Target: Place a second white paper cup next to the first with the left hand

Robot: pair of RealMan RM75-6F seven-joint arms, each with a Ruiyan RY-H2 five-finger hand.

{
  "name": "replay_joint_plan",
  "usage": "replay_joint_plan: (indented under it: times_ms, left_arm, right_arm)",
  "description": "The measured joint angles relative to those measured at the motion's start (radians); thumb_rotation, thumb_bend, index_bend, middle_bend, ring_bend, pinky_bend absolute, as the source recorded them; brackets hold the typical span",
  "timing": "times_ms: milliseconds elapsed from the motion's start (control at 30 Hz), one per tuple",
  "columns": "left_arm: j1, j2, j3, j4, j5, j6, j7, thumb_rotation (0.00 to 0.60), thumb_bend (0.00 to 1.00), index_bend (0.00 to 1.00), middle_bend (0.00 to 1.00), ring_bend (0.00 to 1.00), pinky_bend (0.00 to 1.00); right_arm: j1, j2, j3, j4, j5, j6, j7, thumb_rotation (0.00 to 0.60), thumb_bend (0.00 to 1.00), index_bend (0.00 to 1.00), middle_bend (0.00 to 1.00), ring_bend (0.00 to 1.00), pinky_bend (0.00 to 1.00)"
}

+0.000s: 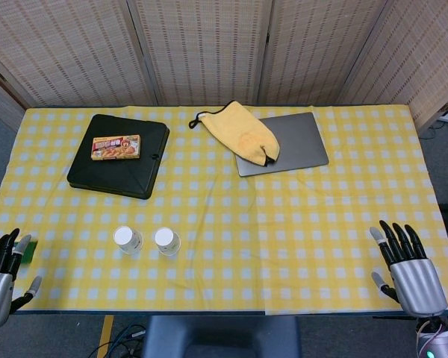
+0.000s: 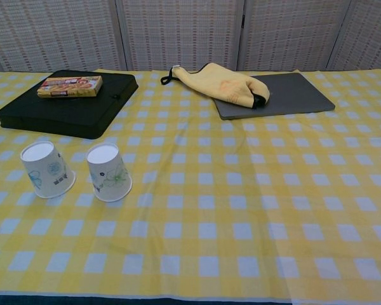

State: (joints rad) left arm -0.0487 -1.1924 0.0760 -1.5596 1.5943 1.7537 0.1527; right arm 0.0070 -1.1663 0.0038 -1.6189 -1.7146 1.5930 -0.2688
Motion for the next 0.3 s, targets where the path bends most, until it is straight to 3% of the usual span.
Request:
replay_joint_plan:
  times_ms: [300]
  left_arm:
    - [0.025,-0.020,-0.011,0.009,0.024,-0.008,-0.002,0.600,0.32,0.04,0.00,0.00,0.18]
  right_arm:
    - [0.005,0.005,-0.001,0.000,-0.001,-0.005,0.012,0.600,0.22,0.03,0.00,0.00,0.00]
